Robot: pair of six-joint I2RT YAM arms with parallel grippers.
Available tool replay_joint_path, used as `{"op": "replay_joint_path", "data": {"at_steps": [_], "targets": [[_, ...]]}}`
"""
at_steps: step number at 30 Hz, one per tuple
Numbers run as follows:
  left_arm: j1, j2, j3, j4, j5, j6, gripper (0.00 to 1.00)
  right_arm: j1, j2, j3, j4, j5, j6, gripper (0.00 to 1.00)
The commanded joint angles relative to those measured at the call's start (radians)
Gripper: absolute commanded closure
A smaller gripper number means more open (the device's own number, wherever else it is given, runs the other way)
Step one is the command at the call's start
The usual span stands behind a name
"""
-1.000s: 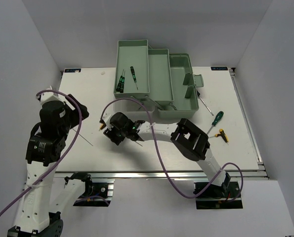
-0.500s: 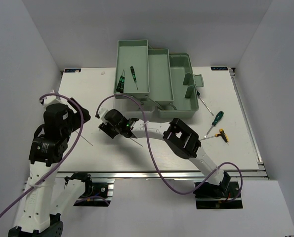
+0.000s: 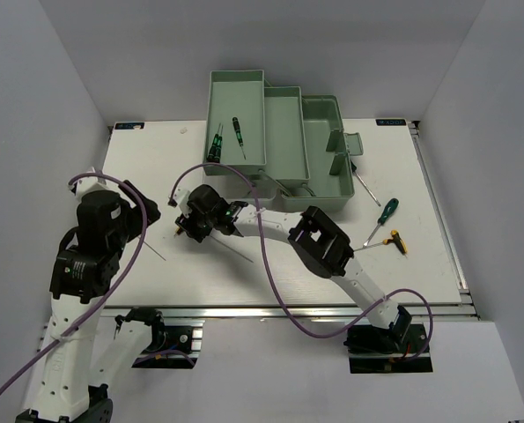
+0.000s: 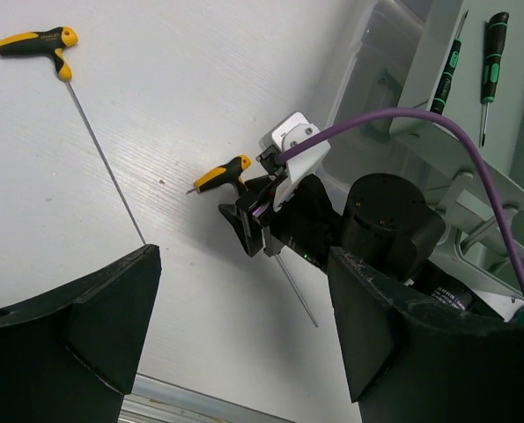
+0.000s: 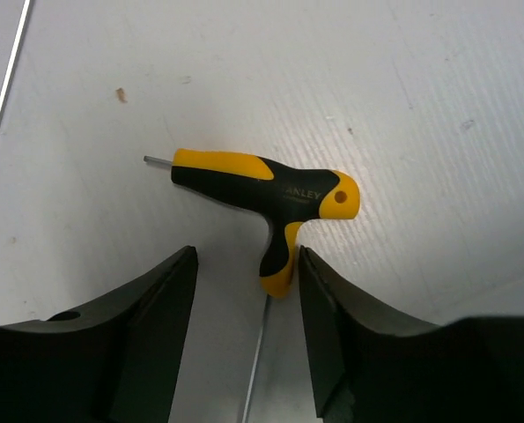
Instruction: Sort the tools into containers
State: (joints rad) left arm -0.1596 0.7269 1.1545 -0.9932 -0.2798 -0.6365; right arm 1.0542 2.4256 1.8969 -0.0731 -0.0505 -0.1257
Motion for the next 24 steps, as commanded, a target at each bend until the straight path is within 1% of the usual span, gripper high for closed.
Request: {"op": "replay_joint_path", "data": {"at_steps": [1,2,4,7,8,10,11,12,14,16,17,18,19,20,21,22,23,24], "targets": [[-0.001,-0.023,0.007,-0.039,-0.022,-0.02,0.14,0.003,0.027,0.04,-0.066,-0.107,-0.012,0.46],[0.0,-0.027,0.007,-0.05,-0.024,-0.023,0.14,0.003,0.032,0.044,-0.073,-0.109,-0.009,0.48],[0.0,-0.038,-0.001,-0.058,-0.03,-0.032,0.14,0.003,0.039,0.047,-0.085,-0.101,-0.002,0.5],[0.0,-0.053,-0.019,-0.071,-0.045,-0.06,0.14,0.003,0.046,0.047,-0.105,-0.066,0.006,0.57],[0.0,-0.057,-0.029,-0.079,-0.058,-0.075,0.14,0.001,0.046,0.045,-0.112,-0.045,0.008,0.63],[-0.001,-0.078,-0.067,-0.081,-0.099,-0.133,0.1,0.003,0.043,0.041,-0.123,-0.028,0.006,0.75],[0.0,-0.084,-0.084,-0.07,-0.107,-0.152,0.06,0.003,0.036,0.022,-0.128,-0.025,0.003,0.89],[-0.001,-0.09,-0.104,-0.061,-0.111,-0.173,0.04,0.003,0.027,0.007,-0.131,-0.02,0.003,0.98],[-0.001,-0.08,-0.157,-0.02,-0.076,-0.201,0.04,0.001,-0.023,-0.044,-0.123,-0.029,-0.002,1.0],[-0.001,-0.043,-0.185,-0.004,-0.049,-0.215,0.04,0.0,-0.106,-0.155,-0.099,-0.052,-0.023,1.0],[0.0,0.006,-0.187,0.01,-0.03,-0.216,0.04,-0.003,-0.14,-0.236,-0.085,-0.099,-0.043,1.0],[0.0,0.032,-0.185,0.019,-0.024,-0.215,0.04,-0.008,-0.173,-0.275,-0.08,-0.13,-0.043,1.0],[-0.001,0.055,-0.177,0.033,-0.022,-0.203,0.04,-0.019,-0.247,-0.315,-0.079,-0.165,-0.057,1.0],[0.0,0.098,-0.173,0.062,-0.025,-0.197,0.03,-0.026,-0.287,-0.355,-0.08,-0.24,-0.069,1.0],[-0.001,0.118,-0.17,0.077,-0.028,-0.189,0.03,-0.031,-0.366,-0.395,-0.077,-0.256,-0.074,1.0],[0.003,0.137,-0.168,0.097,-0.03,-0.164,0.03,-0.037,-0.406,-0.476,-0.071,-0.271,-0.098,1.0],[0.009,0.158,-0.167,0.126,-0.032,-0.155,0.03,-0.042,-0.448,-0.516,-0.068,-0.296,-0.112,1.0],[0.02,0.199,-0.168,0.14,-0.016,-0.149,0.03,-0.048,-0.532,-0.557,-0.059,-0.313,-0.126,1.0]]}}
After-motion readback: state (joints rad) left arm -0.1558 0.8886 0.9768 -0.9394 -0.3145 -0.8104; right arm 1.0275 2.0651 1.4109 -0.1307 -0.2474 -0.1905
